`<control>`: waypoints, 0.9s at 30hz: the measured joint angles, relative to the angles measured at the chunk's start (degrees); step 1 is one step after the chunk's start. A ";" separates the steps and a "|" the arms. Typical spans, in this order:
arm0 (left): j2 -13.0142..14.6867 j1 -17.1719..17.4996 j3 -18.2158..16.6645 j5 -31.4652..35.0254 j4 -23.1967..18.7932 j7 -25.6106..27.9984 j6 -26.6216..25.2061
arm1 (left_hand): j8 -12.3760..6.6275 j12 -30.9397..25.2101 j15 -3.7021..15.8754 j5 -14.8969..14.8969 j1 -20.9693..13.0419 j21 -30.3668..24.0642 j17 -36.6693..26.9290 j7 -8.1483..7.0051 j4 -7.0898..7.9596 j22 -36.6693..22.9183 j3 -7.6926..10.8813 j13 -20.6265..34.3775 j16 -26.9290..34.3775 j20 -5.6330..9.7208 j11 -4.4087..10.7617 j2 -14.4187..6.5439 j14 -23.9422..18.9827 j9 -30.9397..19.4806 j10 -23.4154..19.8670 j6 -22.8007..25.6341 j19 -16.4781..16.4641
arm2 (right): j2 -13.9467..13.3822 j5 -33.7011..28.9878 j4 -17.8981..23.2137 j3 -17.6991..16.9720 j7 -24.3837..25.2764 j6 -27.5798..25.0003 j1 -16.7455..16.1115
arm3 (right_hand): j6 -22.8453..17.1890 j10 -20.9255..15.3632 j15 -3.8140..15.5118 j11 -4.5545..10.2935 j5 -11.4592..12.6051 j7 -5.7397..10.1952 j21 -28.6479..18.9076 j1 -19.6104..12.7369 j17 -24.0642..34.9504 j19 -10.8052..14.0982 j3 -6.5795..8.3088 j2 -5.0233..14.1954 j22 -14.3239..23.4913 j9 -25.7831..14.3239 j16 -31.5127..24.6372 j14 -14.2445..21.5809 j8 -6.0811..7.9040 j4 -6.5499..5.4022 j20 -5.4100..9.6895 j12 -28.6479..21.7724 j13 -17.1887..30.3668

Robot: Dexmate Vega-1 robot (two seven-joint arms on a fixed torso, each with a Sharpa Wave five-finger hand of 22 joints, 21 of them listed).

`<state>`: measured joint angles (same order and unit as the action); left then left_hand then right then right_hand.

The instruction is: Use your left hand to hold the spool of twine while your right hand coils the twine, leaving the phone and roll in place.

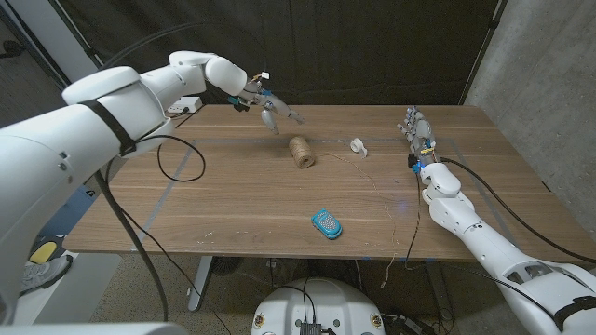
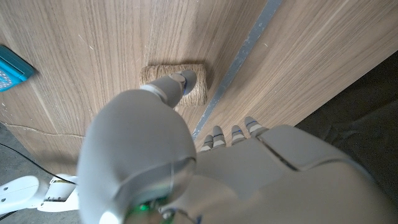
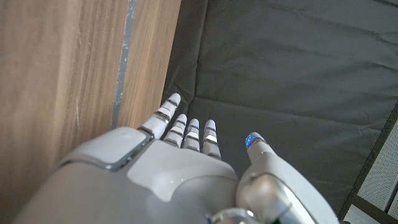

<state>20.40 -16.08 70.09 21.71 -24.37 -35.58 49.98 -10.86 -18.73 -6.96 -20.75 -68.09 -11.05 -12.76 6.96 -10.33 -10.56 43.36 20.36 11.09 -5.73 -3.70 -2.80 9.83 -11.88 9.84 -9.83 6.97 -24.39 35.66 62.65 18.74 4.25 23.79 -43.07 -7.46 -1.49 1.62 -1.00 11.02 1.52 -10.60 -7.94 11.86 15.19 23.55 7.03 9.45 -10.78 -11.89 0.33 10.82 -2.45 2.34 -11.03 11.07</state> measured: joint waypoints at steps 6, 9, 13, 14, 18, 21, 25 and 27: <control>0.17 0.55 0.90 1.25 -0.53 1.62 -0.17 | 0.00 -0.53 0.00 -0.01 -0.23 0.00 -0.17 0.00 0.15 0.00 -0.15 0.26 0.45 0.00 0.00 -0.23 0.00 0.00 0.00 0.00 0.00 | -0.09 0.18 -0.26 -0.03 -0.27 0.00 -0.01 | 0.00 0.00 0.00 0.00 0.00 0.00 0.00 0.00 0.00 0.00 -0.24 0.00 0.00 0.00 0.00 0.00 0.00 0.24 0.00 0.00 0.00; 0.24 0.71 1.23 1.93 -0.76 2.26 -0.17 | 0.00 -0.56 0.00 -0.02 -0.23 0.00 -0.41 0.00 0.15 0.00 -0.15 0.50 0.44 0.00 0.00 -0.23 0.00 0.01 0.00 0.00 0.00 | -0.09 0.25 -0.44 -0.05 -0.39 0.00 -0.02 | 0.00 0.00 0.00 0.00 0.00 0.00 0.00 0.00 0.00 0.00 -0.24 0.00 0.00 0.00 0.00 0.00 0.00 0.24 0.00 0.00 0.00; 0.30 0.88 1.61 2.85 -1.03 3.42 -0.13 | 0.00 -0.78 0.00 -0.03 -0.23 0.00 -0.44 0.00 0.15 0.00 -0.15 0.53 0.44 0.00 0.00 -0.23 0.00 0.01 0.00 0.00 0.00 | -0.09 0.38 -0.76 -0.10 -0.54 0.00 -0.02 | 0.00 0.00 0.00 0.00 0.00 0.00 0.00 0.00 0.00 0.00 -0.24 0.00 0.00 0.00 0.00 0.00 0.00 0.24 0.00 0.00 0.00; 0.30 0.89 1.65 2.99 -1.06 3.56 -0.11 | -0.24 -0.78 0.00 -0.03 -0.23 0.00 -0.44 0.00 0.15 0.00 -0.15 0.53 0.45 0.00 0.00 -0.23 0.00 0.01 0.00 0.00 0.00 | -0.08 0.41 -0.84 -0.11 -0.55 0.00 -0.02 | 0.00 0.00 0.00 0.00 0.00 0.00 0.00 0.00 0.00 0.00 -0.24 0.00 0.00 0.00 0.00 0.00 0.00 0.24 0.00 0.00 0.00; 0.29 0.91 2.06 3.99 -1.32 4.66 0.05 | -0.38 -0.99 0.00 -0.03 -0.23 0.00 -0.67 -0.01 0.15 0.01 -0.15 0.80 0.44 0.00 0.00 -0.23 0.00 0.01 0.00 0.00 0.00 | 0.02 0.59 -1.19 -0.18 -0.72 0.09 -0.02 | 0.00 0.00 0.00 0.00 0.00 0.00 0.00 0.00 0.00 0.00 -0.24 0.00 0.00 0.00 0.00 0.00 0.00 0.24 0.00 0.00 0.00; 0.22 0.91 2.36 4.76 -1.43 5.48 0.10 | -0.38 -1.13 0.00 -0.03 -0.54 0.00 -0.70 -0.01 0.15 0.00 -0.15 0.80 0.44 0.00 0.01 0.08 0.00 0.01 0.00 0.00 0.00 | 0.07 0.72 -1.45 -0.24 -0.87 0.20 -0.01 | 0.00 0.00 0.00 0.00 0.00 0.00 0.00 0.00 -0.01 0.00 -0.24 0.00 0.00 0.00 0.00 0.00 0.00 0.24 0.00 0.00 0.00; -0.06 0.91 2.75 5.55 -1.36 6.30 0.11 | -0.38 -1.21 0.00 -0.03 -0.54 0.00 -0.70 -0.01 0.15 0.01 -0.15 1.06 0.44 0.00 0.01 0.08 0.00 0.01 0.00 0.00 0.00 | 0.10 0.90 -1.71 -0.32 -0.99 0.33 0.00 | 0.00 0.00 0.00 0.00 0.00 0.00 0.00 0.00 -0.01 0.00 -0.24 0.00 0.00 0.00 0.00 0.00 0.00 0.24 0.00 0.00 0.00; -0.21 0.91 2.91 5.78 -1.25 6.59 0.11 | -0.38 -1.41 0.00 -0.03 -0.54 0.00 -0.70 -0.01 0.15 0.01 -0.15 1.06 0.44 0.00 0.01 0.08 0.00 0.01 0.00 0.00 0.00 | 0.10 0.96 -1.78 -0.36 -1.01 0.34 0.00 | 0.00 0.00 0.00 0.00 0.00 0.00 0.00 0.00 -0.01 0.00 -0.24 0.00 0.00 0.00 0.00 0.00 0.00 0.24 0.00 0.00 0.00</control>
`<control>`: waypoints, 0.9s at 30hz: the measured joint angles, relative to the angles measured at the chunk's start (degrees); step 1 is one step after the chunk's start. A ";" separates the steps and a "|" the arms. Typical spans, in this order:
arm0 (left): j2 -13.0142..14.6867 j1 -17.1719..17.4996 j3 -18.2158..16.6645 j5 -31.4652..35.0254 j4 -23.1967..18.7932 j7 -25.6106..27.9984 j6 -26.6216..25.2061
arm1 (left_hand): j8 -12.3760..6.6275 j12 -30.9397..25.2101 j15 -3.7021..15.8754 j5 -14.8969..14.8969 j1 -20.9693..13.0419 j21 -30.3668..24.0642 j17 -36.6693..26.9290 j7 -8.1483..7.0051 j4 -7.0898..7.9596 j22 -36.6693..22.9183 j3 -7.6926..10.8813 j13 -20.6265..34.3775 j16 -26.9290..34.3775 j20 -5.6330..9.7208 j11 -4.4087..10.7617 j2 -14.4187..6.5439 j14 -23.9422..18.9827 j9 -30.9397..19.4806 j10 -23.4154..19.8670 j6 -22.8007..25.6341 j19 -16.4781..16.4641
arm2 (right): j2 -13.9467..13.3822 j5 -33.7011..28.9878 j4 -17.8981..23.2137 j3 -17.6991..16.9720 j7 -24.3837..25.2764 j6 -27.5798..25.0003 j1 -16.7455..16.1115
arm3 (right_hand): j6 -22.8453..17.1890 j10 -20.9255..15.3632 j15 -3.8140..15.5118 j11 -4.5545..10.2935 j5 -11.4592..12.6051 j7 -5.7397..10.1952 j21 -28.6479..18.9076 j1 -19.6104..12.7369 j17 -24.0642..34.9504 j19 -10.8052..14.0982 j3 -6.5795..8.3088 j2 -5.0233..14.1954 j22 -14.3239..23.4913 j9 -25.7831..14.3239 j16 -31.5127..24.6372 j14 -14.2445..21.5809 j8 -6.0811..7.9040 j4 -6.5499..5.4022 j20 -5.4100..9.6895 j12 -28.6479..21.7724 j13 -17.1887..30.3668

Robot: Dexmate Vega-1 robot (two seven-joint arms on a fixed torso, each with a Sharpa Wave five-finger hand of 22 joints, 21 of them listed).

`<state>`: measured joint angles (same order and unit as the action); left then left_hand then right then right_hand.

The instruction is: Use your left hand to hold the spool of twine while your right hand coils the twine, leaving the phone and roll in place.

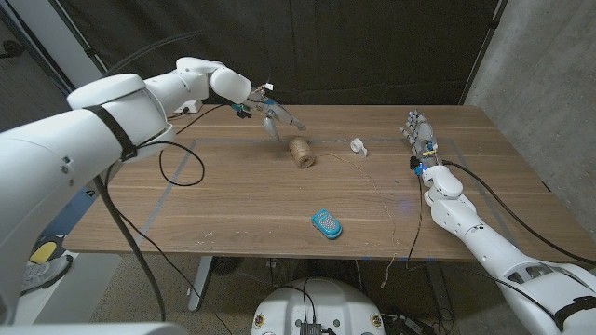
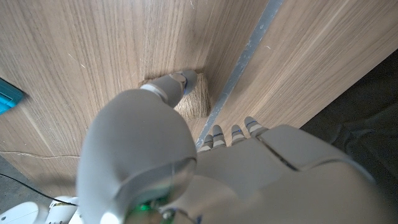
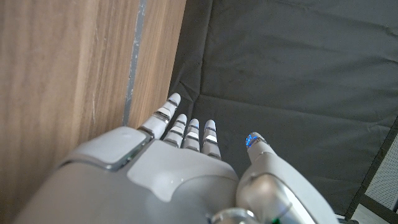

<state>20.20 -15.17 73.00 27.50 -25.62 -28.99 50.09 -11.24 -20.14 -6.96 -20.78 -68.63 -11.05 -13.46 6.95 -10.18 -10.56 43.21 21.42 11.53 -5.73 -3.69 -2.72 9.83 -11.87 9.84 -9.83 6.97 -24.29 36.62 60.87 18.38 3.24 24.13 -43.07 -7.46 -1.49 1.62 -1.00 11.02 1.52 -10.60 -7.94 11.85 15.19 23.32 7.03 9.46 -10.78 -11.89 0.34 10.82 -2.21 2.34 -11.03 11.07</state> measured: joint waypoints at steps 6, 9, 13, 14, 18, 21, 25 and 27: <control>-0.59 -0.01 0.77 0.89 0.67 1.10 -0.21 | 0.00 0.00 0.00 -0.07 0.00 0.00 -0.27 -0.10 0.00 0.00 0.00 0.00 0.00 0.00 0.00 0.00 0.00 0.00 0.00 -0.10 0.00 | 0.01 0.23 -0.41 -0.17 -0.22 0.05 0.00 | 0.00 0.22 0.00 -0.22 0.00 0.00 0.00 0.00 0.00 0.00 0.00 0.00 0.00 0.00 0.00 0.00 0.00 0.00 0.00 0.00 0.00; -1.00 -0.11 1.36 1.19 1.16 1.55 -0.51 | 0.00 -0.21 0.00 -0.23 -0.33 0.00 -0.27 -0.10 0.00 0.00 0.00 0.26 0.00 0.00 0.00 -0.10 0.00 0.01 0.00 -0.10 0.00 | 0.03 0.38 -0.73 -0.22 -0.37 0.10 0.00 | 0.00 0.31 0.00 -0.31 0.00 0.00 0.00 0.00 0.00 0.00 0.00 0.00 0.00 0.00 0.00 0.00 0.00 0.00 0.00 0.00 0.00; -1.36 -0.26 2.03 1.56 1.50 2.16 -0.79 | 0.00 -0.42 0.00 -0.23 -0.52 0.00 -0.26 -0.10 0.00 0.00 0.00 0.26 0.34 0.00 0.00 -0.07 0.00 0.00 0.00 -0.10 0.00 | 0.09 0.52 -1.06 -0.27 -0.51 0.13 0.02 | 0.00 0.31 0.00 -0.31 0.00 0.00 0.00 0.00 0.00 0.00 0.00 0.00 0.00 0.00 0.00 0.00 0.00 0.00 0.00 0.00 0.00; -1.48 -0.33 2.33 1.79 1.62 2.49 -0.86 | 0.00 -0.44 0.00 -0.23 -0.52 0.00 -0.26 -0.11 0.00 0.00 0.00 0.26 0.34 0.00 0.00 -0.07 0.00 -0.16 0.00 -0.11 0.00 | 0.12 0.57 -1.24 -0.30 -0.59 0.16 0.06 | 0.00 0.31 0.00 -0.31 0.00 0.00 0.00 0.00 0.00 0.00 0.00 0.00 0.00 0.00 0.00 0.00 0.00 0.00 0.00 0.00 0.00; -1.76 -0.47 2.85 2.16 1.87 3.12 -1.13 | 0.00 -0.44 0.00 -0.23 -0.98 0.00 -0.53 -0.10 0.00 0.00 0.00 0.53 0.34 0.00 0.00 -0.07 0.00 -0.27 0.00 -0.10 0.00 | 0.19 0.71 -1.70 -0.34 -0.85 0.30 0.21 | 0.00 0.31 0.00 -0.31 0.00 0.00 0.00 0.00 0.00 0.00 0.00 0.00 0.00 0.00 0.00 0.00 0.00 0.00 0.00 0.00 0.00; -1.99 -0.59 3.34 2.55 2.07 3.76 -1.37 | 0.00 -0.66 0.00 -0.23 -0.98 0.00 -0.53 -0.10 0.00 0.00 0.00 0.53 0.34 0.00 0.00 -0.07 0.00 -0.27 0.00 -0.10 0.00 | 0.23 0.75 -1.97 -0.38 -0.90 0.37 0.29 | 0.00 0.31 0.00 -0.31 0.00 0.00 0.00 0.00 0.00 0.00 0.00 0.00 0.00 0.00 0.00 0.00 0.00 0.00 0.00 0.00 0.00; -2.46 -0.81 4.20 3.04 2.42 4.64 -1.79 | 0.00 -0.66 0.00 -0.23 -0.98 0.00 -0.53 -0.10 0.00 0.00 0.00 0.79 0.33 0.00 0.00 -0.07 0.00 -0.27 0.00 -0.10 0.00 | 0.31 0.92 -2.53 -0.45 -1.20 0.52 0.46 | 0.00 0.31 0.00 -0.31 0.00 0.00 0.00 0.00 0.00 0.00 0.00 0.00 0.00 0.00 0.00 0.00 0.00 0.00 0.00 0.00 0.00; -2.84 -0.93 4.88 3.23 2.65 5.01 -1.92 | 0.00 -0.66 0.00 -0.23 -0.98 0.00 -0.53 -0.11 0.00 0.00 0.00 0.79 0.33 0.00 0.00 -0.07 0.00 -0.27 0.00 -0.10 0.00 | 0.33 1.06 -2.73 -0.47 -1.39 0.58 0.49 | 0.00 0.31 0.00 -0.31 0.00 0.00 0.00 0.00 0.00 0.00 0.00 0.00 0.00 0.00 0.00 0.00 0.00 0.00 0.00 0.00 0.00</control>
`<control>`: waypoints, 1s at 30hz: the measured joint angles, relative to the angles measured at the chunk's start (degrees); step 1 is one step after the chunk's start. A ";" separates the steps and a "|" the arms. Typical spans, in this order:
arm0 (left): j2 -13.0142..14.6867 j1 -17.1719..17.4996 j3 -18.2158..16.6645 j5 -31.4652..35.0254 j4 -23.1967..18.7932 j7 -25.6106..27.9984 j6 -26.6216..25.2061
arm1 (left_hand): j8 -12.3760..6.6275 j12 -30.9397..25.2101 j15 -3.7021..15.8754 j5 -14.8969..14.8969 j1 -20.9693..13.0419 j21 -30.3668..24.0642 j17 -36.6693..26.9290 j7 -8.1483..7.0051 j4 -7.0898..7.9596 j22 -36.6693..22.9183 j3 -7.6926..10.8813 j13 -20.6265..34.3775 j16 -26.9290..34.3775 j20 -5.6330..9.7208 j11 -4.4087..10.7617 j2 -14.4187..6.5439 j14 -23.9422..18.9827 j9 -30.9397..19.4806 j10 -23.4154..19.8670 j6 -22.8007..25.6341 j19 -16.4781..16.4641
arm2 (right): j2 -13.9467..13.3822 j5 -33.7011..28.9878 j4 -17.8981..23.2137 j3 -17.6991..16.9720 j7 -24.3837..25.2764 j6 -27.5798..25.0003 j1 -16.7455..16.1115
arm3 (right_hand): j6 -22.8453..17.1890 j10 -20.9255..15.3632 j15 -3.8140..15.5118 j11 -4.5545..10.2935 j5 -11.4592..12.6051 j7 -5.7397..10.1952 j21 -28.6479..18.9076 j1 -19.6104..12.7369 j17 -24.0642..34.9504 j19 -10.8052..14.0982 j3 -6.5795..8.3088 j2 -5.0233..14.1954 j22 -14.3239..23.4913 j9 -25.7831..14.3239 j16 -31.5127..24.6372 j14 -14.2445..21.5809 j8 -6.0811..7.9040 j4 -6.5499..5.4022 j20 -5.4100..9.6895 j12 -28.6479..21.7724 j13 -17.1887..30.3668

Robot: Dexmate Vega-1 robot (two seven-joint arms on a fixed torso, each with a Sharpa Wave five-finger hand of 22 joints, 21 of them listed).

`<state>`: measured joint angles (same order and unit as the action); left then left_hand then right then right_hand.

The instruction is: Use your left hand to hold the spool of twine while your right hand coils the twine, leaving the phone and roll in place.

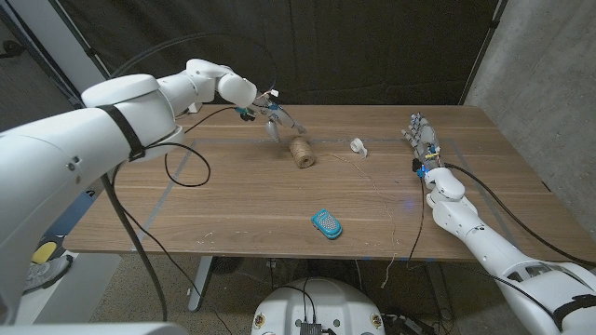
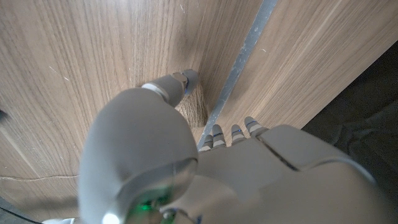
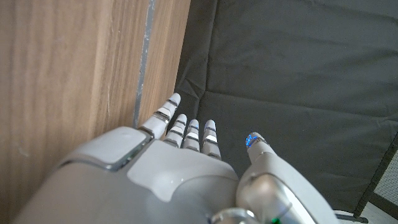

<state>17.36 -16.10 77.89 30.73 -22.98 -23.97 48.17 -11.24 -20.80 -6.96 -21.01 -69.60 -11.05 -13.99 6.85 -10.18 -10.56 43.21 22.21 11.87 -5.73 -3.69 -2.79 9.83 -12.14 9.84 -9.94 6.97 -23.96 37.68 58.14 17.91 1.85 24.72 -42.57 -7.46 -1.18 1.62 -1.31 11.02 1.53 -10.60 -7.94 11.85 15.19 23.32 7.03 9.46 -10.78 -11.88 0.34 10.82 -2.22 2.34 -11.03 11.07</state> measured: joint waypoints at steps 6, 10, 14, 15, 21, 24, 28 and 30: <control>-0.55 -0.22 1.03 0.68 0.29 1.41 -0.34 | 0.00 -0.40 0.00 0.00 -0.53 -0.49 -0.27 -0.20 0.00 0.00 0.00 0.23 0.00 0.00 0.00 0.07 0.00 0.00 0.00 0.21 0.00 | 0.04 0.25 -0.59 -0.18 -0.28 0.20 0.06 | 0.00 0.00 0.00 0.00 0.00 0.00 0.00 0.00 0.00 0.00 0.00 0.00 0.00 0.00 0.00 0.00 0.00 0.00 0.00 0.00 0.00; -1.03 -0.40 1.92 1.18 0.48 2.32 -0.63 | -0.25 -0.61 0.00 0.00 -0.53 -0.48 -0.26 -0.20 0.00 0.00 0.00 0.26 0.00 0.00 0.00 0.07 0.00 0.00 0.00 0.21 0.00 | 0.06 0.49 -0.97 -0.32 -0.45 0.38 0.07 | 0.00 0.00 0.00 0.00 0.00 0.00 0.00 0.00 0.00 0.00 0.00 0.00 0.00 0.00 0.00 0.00 0.00 0.00 0.00 0.00 0.00; -1.57 -0.51 2.71 1.57 0.66 3.11 -0.91 | -0.28 -0.61 0.00 0.00 -0.53 -0.49 -0.26 -0.20 0.00 0.00 0.00 0.26 0.22 0.00 0.00 0.07 0.00 0.00 0.00 0.21 0.00 | 0.08 0.72 -1.25 -0.48 -0.62 0.49 0.06 | 0.00 0.00 0.00 0.00 0.00 0.00 0.00 0.00 0.00 0.00 0.00 0.00 0.00 0.00 0.00 0.00 0.00 0.00 0.00 0.00 0.00; -1.61 -0.52 2.78 1.63 0.67 3.19 -1.01 | -0.28 -0.73 0.00 0.00 -0.53 -0.49 -0.26 -0.20 0.00 0.00 0.00 0.26 0.22 0.00 0.00 0.07 0.00 0.00 0.00 0.21 0.00 | 0.08 0.76 -1.27 -0.50 -0.65 0.50 0.05 | 0.00 0.00 0.00 0.00 0.00 0.00 0.00 0.00 0.00 0.00 0.00 0.00 0.00 0.00 0.00 0.00 0.00 0.00 0.00 0.00 0.00; -2.25 -0.61 3.65 1.94 0.86 3.69 -1.37 | -0.28 -0.95 0.00 0.00 -0.75 -0.49 -0.26 -0.20 0.00 -0.26 0.00 0.53 0.22 0.00 0.00 0.29 0.00 0.01 0.00 0.21 0.00 | 0.09 1.05 -1.56 -0.75 -0.76 0.73 -0.17 | 0.22 0.00 -0.13 0.00 0.00 0.22 0.00 0.00 0.00 0.00 0.00 0.00 0.00 0.00 0.00 -0.13 0.00 0.00 0.00 0.00 0.00; -2.57 -0.68 4.17 2.12 0.92 3.92 -1.53 | -0.28 -1.04 0.00 -0.12 -0.75 -0.49 -0.50 -0.20 0.00 -0.26 0.00 0.53 0.22 0.00 0.00 0.29 0.00 0.01 0.00 0.21 0.00 | 0.10 1.24 -1.70 -0.87 -0.77 0.83 -0.29 | 0.22 0.21 -0.32 -0.21 0.00 0.22 0.00 0.00 0.00 0.00 0.00 0.00 0.00 0.00 0.00 -0.32 0.00 0.00 0.00 0.00 0.00; -2.91 -0.75 4.84 2.51 0.99 4.10 -1.68 | -0.28 -1.26 0.00 -0.44 -0.75 -0.49 -0.53 -0.20 0.00 -0.26 0.00 0.80 0.22 0.00 0.00 0.29 0.00 0.01 0.00 0.21 0.00 | 0.12 1.39 -1.76 -1.00 -0.78 0.94 -0.49 | 0.22 0.21 -0.32 -0.21 0.00 0.22 0.00 0.00 0.00 0.00 0.00 0.00 0.00 0.00 0.00 -0.32 0.00 0.00 0.00 0.00 0.00; -3.01 -0.79 5.07 2.64 1.01 4.21 -1.73 | -0.28 -1.49 0.00 -0.44 -0.75 -0.49 -0.53 -0.20 0.00 -0.26 0.00 0.80 0.21 0.00 0.05 0.29 0.00 0.01 -0.05 0.21 0.00 | 0.12 1.44 -1.76 -1.07 -0.78 0.98 -0.59 | 0.22 0.21 -0.32 -0.21 0.00 0.21 0.00 0.00 0.00 0.00 0.00 0.00 0.00 0.00 0.00 -0.32 0.00 0.00 0.00 0.00 0.00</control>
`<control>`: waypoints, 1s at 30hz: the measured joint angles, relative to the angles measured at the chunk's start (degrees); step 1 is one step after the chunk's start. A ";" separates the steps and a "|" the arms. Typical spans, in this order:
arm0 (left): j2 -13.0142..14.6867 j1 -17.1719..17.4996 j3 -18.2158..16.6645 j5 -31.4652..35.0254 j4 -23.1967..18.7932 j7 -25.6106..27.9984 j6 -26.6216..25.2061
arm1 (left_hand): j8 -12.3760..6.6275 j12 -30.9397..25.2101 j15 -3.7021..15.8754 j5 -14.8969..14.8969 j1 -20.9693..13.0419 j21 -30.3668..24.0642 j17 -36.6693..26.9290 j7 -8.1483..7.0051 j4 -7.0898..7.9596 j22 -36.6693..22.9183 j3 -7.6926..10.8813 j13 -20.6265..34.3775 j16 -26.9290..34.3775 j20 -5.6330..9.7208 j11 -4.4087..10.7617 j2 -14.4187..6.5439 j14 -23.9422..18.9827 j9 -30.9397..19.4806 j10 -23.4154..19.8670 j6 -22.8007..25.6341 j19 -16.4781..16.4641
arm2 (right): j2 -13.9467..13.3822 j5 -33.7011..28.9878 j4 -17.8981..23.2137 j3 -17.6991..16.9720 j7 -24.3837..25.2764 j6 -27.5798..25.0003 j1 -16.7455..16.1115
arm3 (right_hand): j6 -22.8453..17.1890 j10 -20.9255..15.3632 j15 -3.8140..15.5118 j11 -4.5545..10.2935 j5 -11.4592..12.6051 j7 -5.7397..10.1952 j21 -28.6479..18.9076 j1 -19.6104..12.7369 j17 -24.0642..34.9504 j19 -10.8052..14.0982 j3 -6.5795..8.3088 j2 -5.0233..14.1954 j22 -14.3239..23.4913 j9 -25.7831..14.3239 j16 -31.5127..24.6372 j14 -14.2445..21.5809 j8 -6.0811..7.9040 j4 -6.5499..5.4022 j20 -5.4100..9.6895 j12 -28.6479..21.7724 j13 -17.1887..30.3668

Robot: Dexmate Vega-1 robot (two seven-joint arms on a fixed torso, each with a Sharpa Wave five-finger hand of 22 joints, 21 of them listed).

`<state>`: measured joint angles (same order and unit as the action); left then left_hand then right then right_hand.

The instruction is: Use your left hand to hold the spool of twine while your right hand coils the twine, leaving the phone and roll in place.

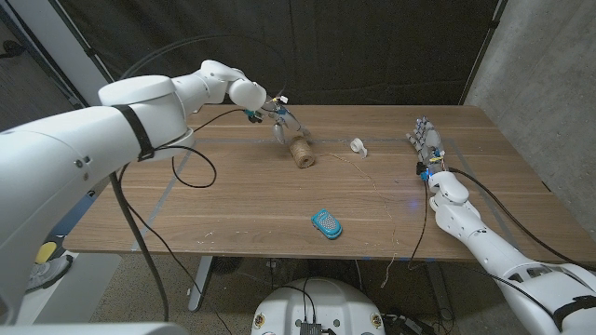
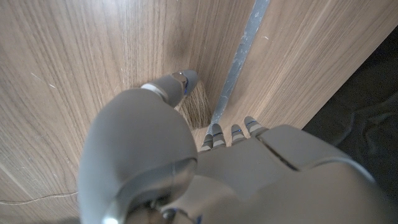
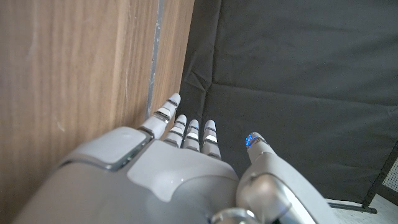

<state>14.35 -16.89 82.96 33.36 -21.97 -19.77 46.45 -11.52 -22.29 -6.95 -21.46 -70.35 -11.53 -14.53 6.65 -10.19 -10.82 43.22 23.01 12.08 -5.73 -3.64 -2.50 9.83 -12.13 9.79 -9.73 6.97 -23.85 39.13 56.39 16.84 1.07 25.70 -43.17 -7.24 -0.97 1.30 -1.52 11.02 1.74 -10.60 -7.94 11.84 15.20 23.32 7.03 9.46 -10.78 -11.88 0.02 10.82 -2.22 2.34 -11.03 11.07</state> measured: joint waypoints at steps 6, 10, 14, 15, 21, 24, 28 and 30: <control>-0.36 -0.12 0.74 0.54 0.05 0.27 -0.05 | 0.00 -0.42 0.00 0.00 -0.23 0.00 0.00 -0.21 0.00 0.00 0.00 0.27 0.00 0.00 0.39 0.23 0.00 0.00 0.04 -0.21 0.00 | -0.02 0.21 0.14 -0.21 0.14 0.03 -0.45 | 0.00 0.20 0.00 -0.20 0.00 0.00 0.00 0.00 0.00 0.00 0.00 0.00 0.00 0.00 0.00 0.00 0.00 0.00 0.00 0.00 0.00; -0.52 -0.16 1.13 0.90 0.02 0.57 0.09 | 0.00 -0.43 0.00 0.00 -0.23 0.00 0.00 -0.21 0.00 0.01 0.00 0.34 0.00 0.00 0.39 0.23 0.00 -0.28 0.04 -0.21 0.00 | -0.13 0.31 0.45 -0.31 0.25 0.04 -0.77 | 0.00 0.20 0.00 -0.20 0.00 0.00 0.00 0.00 0.00 0.00 0.00 0.00 0.00 0.00 0.00 0.00 0.00 0.00 0.00 0.00 0.00; -0.53 -0.18 1.36 1.39 -0.15 0.84 0.52 | 0.00 -0.88 0.00 0.00 -0.53 0.00 0.01 -0.21 0.00 0.01 0.00 0.53 0.00 0.00 0.39 0.53 0.00 -0.28 0.04 -0.21 0.00 | -0.26 0.42 0.76 -0.45 0.38 0.04 -1.09 | 0.00 0.20 0.00 -0.20 0.00 0.00 0.00 0.00 0.00 0.00 0.00 0.00 0.00 0.00 0.00 0.00 0.00 0.00 0.00 0.00 0.00; -0.53 -0.18 1.41 1.54 -0.21 0.92 0.67 | 0.00 -0.88 0.00 0.00 -0.53 0.00 0.01 -0.21 0.00 0.01 0.00 0.53 0.00 0.00 0.39 0.53 0.00 -0.28 0.04 -0.21 0.00 | -0.27 0.44 0.78 -0.46 0.40 0.04 -1.12 | 0.00 0.20 0.00 -0.20 0.00 0.00 0.00 0.00 0.00 0.00 0.00 0.00 0.00 0.00 0.00 0.00 0.00 0.00 0.00 0.00 0.00; -0.54 -0.18 1.54 2.27 -0.54 1.24 1.12 | 0.00 -1.23 0.00 0.28 -0.53 0.00 0.01 -0.21 0.18 0.01 -0.18 0.91 0.13 0.00 0.38 0.53 0.00 -0.28 0.04 -0.21 0.00 | -0.41 0.61 1.17 -0.63 0.59 0.04 -1.60 | 0.00 0.20 0.00 -0.20 0.00 0.00 0.00 0.00 0.00 0.00 0.00 0.00 0.00 0.00 0.00 0.00 0.00 0.00 0.00 0.00 0.00; -0.53 -0.18 1.60 2.62 -0.64 1.54 1.28 | -0.23 -1.66 0.00 0.49 -0.53 -0.26 -0.21 -0.21 0.08 0.01 -0.58 1.12 0.22 0.00 0.38 0.53 0.00 -0.28 0.04 -0.21 0.00 | -0.47 0.65 1.28 -0.68 0.67 0.04 -1.75 | 0.00 0.20 0.00 -0.20 0.00 0.00 0.00 0.00 0.00 0.00 0.00 0.00 0.00 0.00 0.00 0.00 0.00 0.00 0.00 0.00 0.00; -0.44 -0.18 1.68 3.34 -0.93 2.25 1.65 | -0.38 -2.27 0.00 0.71 -1.02 -0.35 -0.27 -0.21 0.15 0.01 -0.97 1.56 0.51 0.00 0.38 0.49 0.00 -0.49 0.04 -0.21 0.00 | -0.50 0.74 1.39 -0.73 0.75 -0.06 -1.91 | 0.00 0.20 0.00 -0.20 0.00 0.00 0.00 0.00 0.00 0.00 0.00 0.00 0.00 0.00 0.00 0.00 0.00 0.00 0.00 0.00 0.00; -0.36 -0.18 1.70 3.67 -1.03 2.63 1.79 | -0.70 -2.78 0.00 0.91 -1.28 -0.62 -0.26 -0.54 0.08 0.01 -1.04 1.89 0.72 -0.13 0.38 0.22 0.00 -0.54 0.04 -0.28 -0.14 | -0.50 0.79 1.40 -0.74 0.76 -0.12 -1.97 | 0.00 0.20 0.00 -0.20 0.00 0.00 0.00 0.00 0.00 0.00 0.00 0.00 0.00 0.00 0.00 0.00 0.00 0.00 0.00 0.00 0.00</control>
<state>13.99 -17.07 84.66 37.03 -23.00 -17.14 48.23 -12.22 -25.08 -6.96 -20.55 -71.64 -12.16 -14.79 6.11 -10.11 -10.80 42.17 24.89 12.80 -5.86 -3.26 -2.27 9.83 -12.67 9.83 -10.01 6.83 -24.35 39.91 57.78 16.10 1.83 25.58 -45.14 -7.25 -0.77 1.30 -1.72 11.02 1.74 -10.60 -7.94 11.84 15.20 23.32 7.04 9.46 -10.78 -11.88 0.02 10.82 -2.22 2.34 -11.02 11.07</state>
